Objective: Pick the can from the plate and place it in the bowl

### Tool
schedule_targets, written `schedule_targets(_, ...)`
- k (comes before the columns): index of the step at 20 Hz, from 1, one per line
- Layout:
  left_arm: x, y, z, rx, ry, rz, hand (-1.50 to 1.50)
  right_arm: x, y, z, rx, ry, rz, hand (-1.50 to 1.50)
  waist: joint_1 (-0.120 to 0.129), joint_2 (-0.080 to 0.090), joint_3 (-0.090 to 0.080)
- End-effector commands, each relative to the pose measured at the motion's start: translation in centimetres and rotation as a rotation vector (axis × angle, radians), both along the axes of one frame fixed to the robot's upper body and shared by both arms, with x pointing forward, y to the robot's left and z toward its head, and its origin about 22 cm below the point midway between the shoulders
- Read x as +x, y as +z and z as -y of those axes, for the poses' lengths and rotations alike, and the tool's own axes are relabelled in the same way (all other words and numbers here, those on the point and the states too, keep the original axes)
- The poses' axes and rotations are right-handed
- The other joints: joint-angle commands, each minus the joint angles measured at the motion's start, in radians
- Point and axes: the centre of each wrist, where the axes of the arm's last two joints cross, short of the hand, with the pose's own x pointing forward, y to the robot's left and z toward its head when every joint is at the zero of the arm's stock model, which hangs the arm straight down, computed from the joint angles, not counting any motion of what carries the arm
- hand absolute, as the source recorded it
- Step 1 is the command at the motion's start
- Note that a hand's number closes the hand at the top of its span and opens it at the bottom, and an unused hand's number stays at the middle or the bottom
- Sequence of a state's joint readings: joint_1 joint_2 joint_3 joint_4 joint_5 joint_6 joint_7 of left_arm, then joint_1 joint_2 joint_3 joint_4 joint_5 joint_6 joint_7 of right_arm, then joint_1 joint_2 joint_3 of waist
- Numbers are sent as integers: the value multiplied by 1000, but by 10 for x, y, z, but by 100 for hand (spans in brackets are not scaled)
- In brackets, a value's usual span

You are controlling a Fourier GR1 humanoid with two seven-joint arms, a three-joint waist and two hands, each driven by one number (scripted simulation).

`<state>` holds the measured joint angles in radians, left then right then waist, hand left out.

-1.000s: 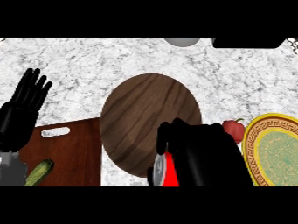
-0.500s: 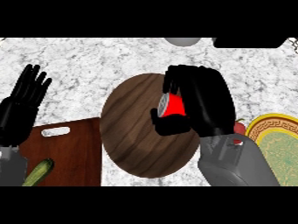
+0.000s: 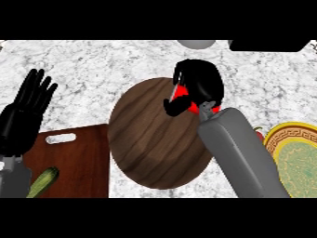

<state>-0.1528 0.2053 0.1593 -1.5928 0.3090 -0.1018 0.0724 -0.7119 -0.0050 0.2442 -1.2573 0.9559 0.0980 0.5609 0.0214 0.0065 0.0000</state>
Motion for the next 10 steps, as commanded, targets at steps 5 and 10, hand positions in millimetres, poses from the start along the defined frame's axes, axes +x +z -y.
schedule_targets(5, 4, 11, 15, -2, 7, -18, 0, 34, -48, 15, 118, 102, -215, -150, -1, -1, 1)
schedule_targets(10, 9, 3, 22, -5, -14, -10, 0, 43, -35, 17, 388, 124, -47, -150, 7, 4, 1)
